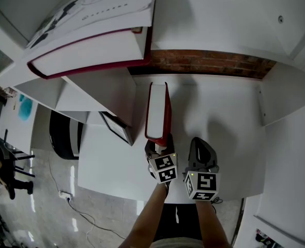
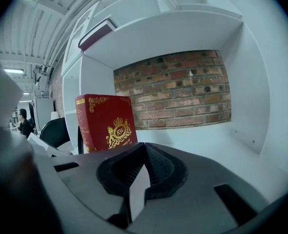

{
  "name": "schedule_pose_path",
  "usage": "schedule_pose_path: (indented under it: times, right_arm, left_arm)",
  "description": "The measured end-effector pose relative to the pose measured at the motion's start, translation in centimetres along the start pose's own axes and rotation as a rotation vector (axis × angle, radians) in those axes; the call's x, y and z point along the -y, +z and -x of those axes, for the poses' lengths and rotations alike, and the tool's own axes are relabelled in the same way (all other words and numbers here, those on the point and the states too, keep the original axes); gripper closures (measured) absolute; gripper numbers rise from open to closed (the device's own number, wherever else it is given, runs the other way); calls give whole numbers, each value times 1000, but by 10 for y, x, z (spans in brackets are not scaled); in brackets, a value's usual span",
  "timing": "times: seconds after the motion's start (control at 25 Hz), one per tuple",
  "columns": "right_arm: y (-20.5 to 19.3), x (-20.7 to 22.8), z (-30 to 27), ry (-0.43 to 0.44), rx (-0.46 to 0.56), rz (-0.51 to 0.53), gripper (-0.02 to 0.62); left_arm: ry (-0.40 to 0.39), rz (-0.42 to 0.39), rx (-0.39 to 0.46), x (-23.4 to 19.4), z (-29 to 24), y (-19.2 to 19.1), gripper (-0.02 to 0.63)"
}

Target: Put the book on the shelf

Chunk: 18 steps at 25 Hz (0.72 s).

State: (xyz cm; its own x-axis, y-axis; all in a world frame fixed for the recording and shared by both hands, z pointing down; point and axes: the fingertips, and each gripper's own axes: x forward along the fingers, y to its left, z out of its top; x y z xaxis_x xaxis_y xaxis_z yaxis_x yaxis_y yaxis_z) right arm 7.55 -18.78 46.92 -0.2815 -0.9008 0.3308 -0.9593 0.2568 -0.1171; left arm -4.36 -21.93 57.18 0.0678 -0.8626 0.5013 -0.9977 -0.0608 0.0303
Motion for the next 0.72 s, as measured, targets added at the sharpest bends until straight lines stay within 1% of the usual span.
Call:
schedule_pose_path:
  times: [0.52, 0.72]
  right_arm:
    - [4, 11, -8, -17, 2, -5, 580]
    - [3, 11, -9, -12, 0, -5, 580]
  left_arm:
    - [-9, -10, 8, 3, -21, 13, 357]
    - [-20, -15, 29, 5, -20, 16, 359]
